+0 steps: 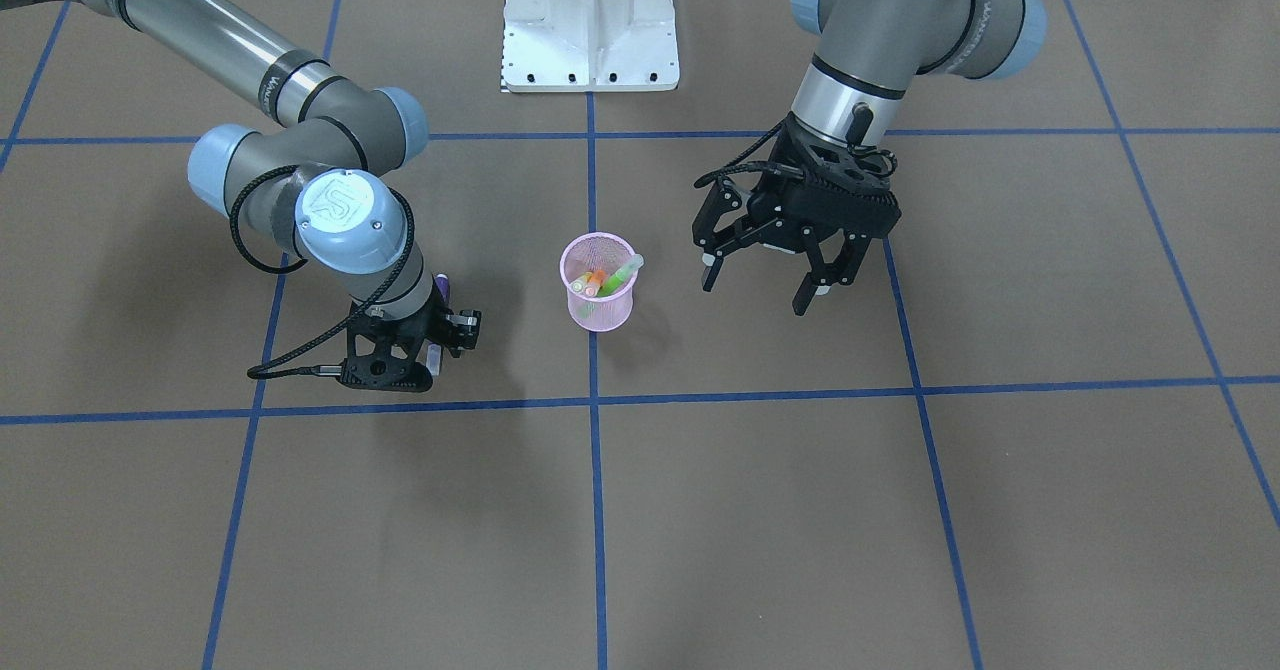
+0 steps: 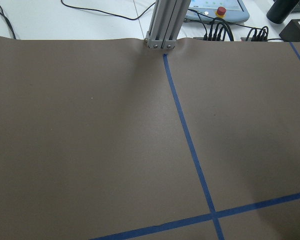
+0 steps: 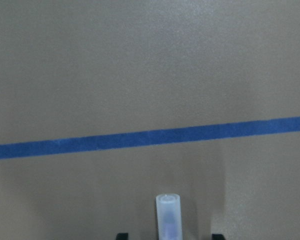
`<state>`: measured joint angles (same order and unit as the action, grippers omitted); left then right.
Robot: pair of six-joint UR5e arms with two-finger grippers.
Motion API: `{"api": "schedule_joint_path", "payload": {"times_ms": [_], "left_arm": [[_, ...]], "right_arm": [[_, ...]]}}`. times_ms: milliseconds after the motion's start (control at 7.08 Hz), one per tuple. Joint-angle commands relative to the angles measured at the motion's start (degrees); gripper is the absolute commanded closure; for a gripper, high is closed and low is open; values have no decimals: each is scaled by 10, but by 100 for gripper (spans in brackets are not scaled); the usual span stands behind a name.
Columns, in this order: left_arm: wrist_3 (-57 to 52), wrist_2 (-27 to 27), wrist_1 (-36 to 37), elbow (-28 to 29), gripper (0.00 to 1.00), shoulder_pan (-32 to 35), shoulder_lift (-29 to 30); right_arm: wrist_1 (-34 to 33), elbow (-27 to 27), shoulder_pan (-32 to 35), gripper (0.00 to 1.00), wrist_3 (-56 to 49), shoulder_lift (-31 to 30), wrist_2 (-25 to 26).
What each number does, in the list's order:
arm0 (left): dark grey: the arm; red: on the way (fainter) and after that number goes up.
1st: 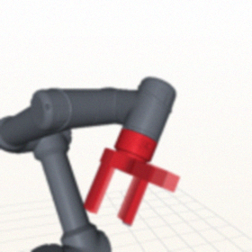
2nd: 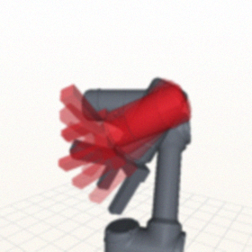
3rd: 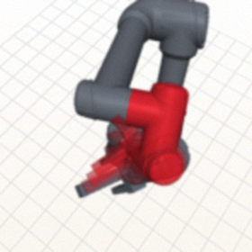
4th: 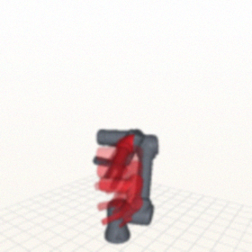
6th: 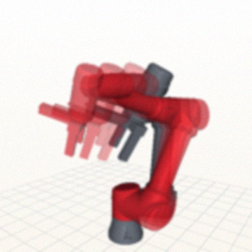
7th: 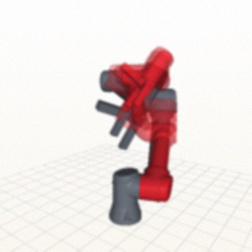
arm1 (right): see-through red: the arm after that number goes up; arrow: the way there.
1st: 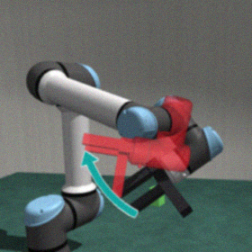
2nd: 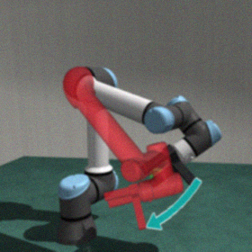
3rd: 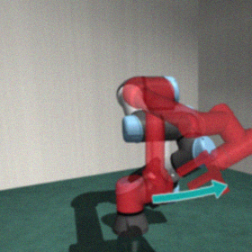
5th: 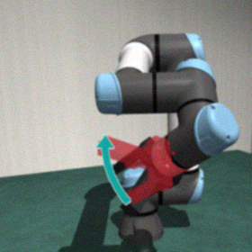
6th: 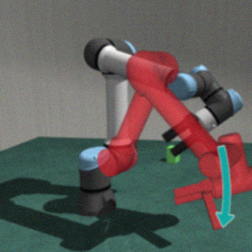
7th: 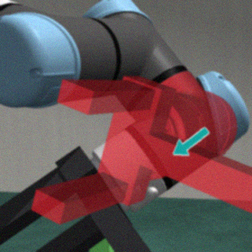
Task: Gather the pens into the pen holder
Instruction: 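Raise the left gripper away from the cup while the right closes on the purple marker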
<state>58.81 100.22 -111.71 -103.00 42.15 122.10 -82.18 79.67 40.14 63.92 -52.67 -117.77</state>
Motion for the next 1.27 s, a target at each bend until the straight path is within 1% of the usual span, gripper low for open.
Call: {"api": "schedule_joint_path", "payload": {"times_ms": [0, 283, 565, 989, 1130], "left_arm": [[0, 0, 0, 1, 0, -1, 0], [1, 0, 0, 1, 0, -1, 0], [1, 0, 1, 2, 0, -1, 0], [1, 0, 0, 3, 0, -1, 0], [1, 0, 0, 3, 1, -1, 0]], "right_arm": [[0, -3, -1, 39, 1, 1, 0], [-1, -5, -1, 39, 2, 1, 0], [-1, -5, -1, 43, 5, 2, 0], [-2, -5, -3, 43, 5, 1, 1], [-2, -7, -3, 46, 5, 1, 0]]}}
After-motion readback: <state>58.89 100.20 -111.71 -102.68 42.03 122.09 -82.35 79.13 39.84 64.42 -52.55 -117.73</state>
